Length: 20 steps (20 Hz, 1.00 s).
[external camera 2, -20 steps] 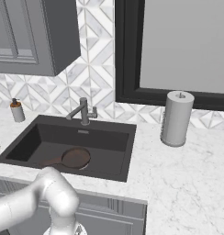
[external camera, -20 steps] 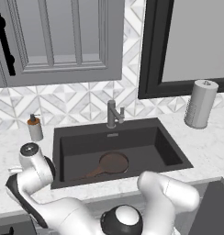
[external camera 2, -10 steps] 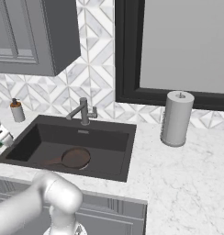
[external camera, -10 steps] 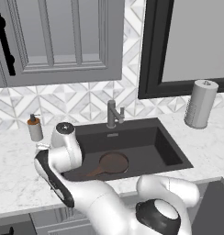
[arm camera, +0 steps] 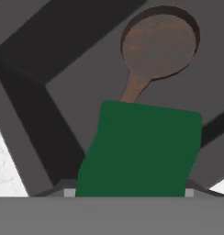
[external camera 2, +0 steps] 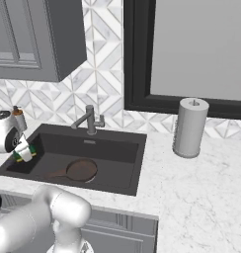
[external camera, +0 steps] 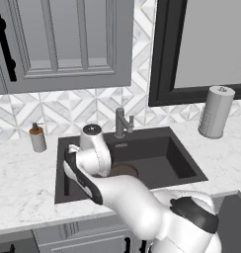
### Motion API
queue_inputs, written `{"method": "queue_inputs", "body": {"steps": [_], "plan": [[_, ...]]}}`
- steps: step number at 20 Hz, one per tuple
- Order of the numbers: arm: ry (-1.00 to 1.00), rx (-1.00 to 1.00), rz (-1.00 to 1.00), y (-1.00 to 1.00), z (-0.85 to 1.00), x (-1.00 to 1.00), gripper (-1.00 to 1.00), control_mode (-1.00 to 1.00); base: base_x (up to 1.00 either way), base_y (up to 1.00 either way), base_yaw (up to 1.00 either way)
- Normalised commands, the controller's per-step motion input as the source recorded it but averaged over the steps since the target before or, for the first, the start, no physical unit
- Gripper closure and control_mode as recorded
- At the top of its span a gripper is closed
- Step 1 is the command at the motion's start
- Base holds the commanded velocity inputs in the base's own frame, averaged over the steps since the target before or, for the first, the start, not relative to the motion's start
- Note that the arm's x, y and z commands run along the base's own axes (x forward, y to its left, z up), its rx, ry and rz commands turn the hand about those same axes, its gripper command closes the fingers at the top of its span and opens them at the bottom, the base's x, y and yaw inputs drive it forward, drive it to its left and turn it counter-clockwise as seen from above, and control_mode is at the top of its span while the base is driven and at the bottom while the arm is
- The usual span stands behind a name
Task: Pick the pan and sponge and place them into the sink. Then turn on the water.
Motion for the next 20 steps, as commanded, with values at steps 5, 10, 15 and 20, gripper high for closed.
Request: {"method": "queue_inputs", "body": {"steps": [5,10,15,20], "plan": [[0.10,-0.12,-0.19,-0.43,-0.10,0.42,1.00,-1.00,0.00,0.00,0.00],[0.12,-0.11,-0.15,-0.62,-0.24,0.43,1.00,-1.00,0.00,0.00,0.00],[0.02,-0.05,-0.10,-0.48,-0.61,0.35,1.00,-1.00,0.00,0.00,0.00],[0.00,-0.10,-0.03,-0.20,-0.62,0.40,1.00,-1.00,0.00,0.00,0.00]]}}
